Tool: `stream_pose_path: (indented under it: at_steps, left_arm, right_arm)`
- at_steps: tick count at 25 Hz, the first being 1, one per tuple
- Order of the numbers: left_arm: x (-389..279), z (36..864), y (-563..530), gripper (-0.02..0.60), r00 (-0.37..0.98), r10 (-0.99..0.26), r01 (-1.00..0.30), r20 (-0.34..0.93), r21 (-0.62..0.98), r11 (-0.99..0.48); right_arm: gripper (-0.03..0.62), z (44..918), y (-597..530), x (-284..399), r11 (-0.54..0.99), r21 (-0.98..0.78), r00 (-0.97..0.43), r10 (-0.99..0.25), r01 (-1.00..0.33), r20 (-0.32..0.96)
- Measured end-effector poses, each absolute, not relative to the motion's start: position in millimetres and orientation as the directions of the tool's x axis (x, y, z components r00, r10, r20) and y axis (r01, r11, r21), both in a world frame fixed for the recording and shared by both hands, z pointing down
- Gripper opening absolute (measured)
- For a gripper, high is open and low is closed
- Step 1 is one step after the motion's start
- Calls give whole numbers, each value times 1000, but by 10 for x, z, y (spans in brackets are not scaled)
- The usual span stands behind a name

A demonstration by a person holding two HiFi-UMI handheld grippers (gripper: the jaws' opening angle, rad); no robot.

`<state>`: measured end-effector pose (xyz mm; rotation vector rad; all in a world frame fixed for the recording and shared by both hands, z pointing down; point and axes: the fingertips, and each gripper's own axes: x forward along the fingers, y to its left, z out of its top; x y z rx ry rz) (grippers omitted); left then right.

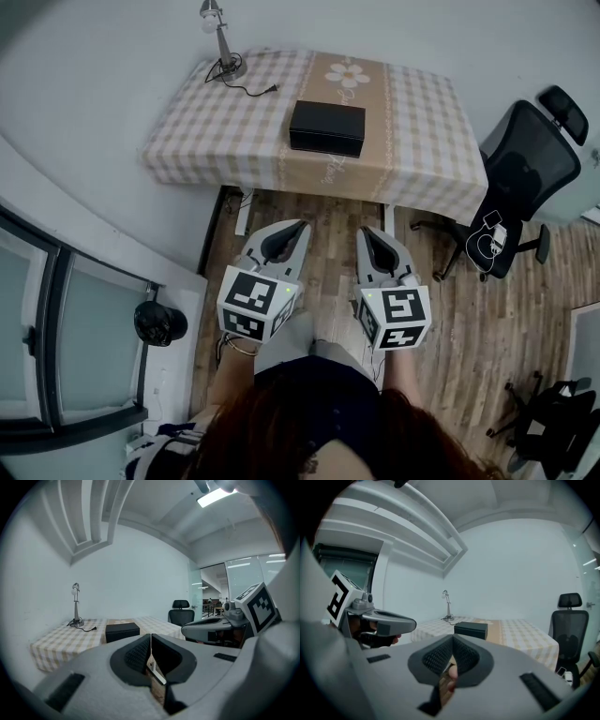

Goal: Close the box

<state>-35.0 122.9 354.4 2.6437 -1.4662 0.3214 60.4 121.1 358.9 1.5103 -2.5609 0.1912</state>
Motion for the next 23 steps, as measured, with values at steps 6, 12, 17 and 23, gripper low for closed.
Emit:
stream_pose_path:
  at_steps: [6, 12, 17, 23]
  left_arm:
    - [-298, 3501, 1272, 29, 524, -821, -838, 227, -34, -544]
    - [-256, 3484, 1282, 29, 540, -815, -829, 211, -31, -558]
    - [-275, 3484, 1211, 29, 541, -813, -825, 215, -50, -563]
    - [-355, 3491, 1078, 29, 546, -810, -820, 214, -58, -569]
  right_arm:
    - [17, 3569, 1256, 630, 476, -30, -472, -860, -879, 195]
    - [17, 3565, 1240, 651, 467, -31, -464, -865, -884, 194]
    - [17, 3601, 1158, 671, 455, -35, -453, -869, -890, 201]
    - [17, 3601, 1009, 606, 448, -31, -444, -874, -894, 197]
